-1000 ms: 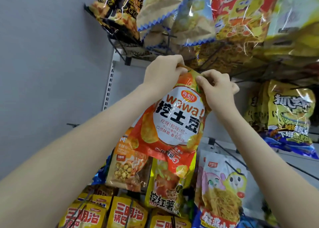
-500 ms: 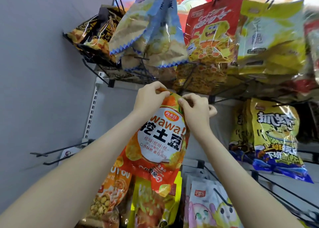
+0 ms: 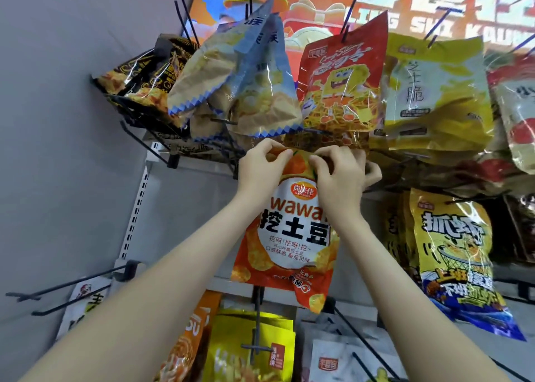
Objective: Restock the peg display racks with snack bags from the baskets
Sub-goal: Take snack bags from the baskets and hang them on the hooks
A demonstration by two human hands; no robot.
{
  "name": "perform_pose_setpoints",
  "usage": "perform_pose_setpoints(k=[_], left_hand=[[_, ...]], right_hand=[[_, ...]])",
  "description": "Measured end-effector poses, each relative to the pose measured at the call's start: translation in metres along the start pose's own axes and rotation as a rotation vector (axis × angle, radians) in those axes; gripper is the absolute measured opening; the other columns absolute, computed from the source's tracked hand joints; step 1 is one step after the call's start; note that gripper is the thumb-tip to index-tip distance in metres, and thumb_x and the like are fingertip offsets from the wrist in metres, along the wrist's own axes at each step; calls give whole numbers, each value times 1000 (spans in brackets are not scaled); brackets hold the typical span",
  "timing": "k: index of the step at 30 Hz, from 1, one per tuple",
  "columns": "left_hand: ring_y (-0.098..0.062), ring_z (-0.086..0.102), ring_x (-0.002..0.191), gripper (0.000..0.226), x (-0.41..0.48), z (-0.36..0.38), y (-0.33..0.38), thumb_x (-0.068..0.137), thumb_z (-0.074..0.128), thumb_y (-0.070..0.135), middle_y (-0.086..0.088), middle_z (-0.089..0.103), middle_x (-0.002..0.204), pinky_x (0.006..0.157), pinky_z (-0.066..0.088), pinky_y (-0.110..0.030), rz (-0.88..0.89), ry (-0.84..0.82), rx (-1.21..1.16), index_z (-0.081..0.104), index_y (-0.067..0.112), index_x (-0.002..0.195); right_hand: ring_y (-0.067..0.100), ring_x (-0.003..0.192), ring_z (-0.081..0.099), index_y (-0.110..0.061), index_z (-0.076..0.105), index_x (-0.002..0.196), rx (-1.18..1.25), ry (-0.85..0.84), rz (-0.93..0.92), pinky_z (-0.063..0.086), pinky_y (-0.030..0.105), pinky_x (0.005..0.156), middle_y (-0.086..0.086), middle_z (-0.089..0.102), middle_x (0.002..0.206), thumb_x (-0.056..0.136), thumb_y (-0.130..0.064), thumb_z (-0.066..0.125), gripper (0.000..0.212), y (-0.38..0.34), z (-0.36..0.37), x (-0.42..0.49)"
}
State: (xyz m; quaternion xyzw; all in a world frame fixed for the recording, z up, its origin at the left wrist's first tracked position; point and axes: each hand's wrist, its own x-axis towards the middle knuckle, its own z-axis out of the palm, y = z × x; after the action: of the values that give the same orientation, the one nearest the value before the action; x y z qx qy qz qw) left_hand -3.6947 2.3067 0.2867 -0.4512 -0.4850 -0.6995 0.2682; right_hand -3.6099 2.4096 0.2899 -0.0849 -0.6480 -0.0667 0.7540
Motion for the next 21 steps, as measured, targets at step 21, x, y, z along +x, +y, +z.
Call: perform_pose_setpoints(k=[21], left_hand=[[-10,58,86,17,12,23,-18,94,58,29,2,63,91,75,49,-27,246,186,100,64,13,94]], right_hand=[[15,116,44,-33,63,80,183,-271,132,17,36,96,-13,62,96,92,-34,56,14,7,0,36]])
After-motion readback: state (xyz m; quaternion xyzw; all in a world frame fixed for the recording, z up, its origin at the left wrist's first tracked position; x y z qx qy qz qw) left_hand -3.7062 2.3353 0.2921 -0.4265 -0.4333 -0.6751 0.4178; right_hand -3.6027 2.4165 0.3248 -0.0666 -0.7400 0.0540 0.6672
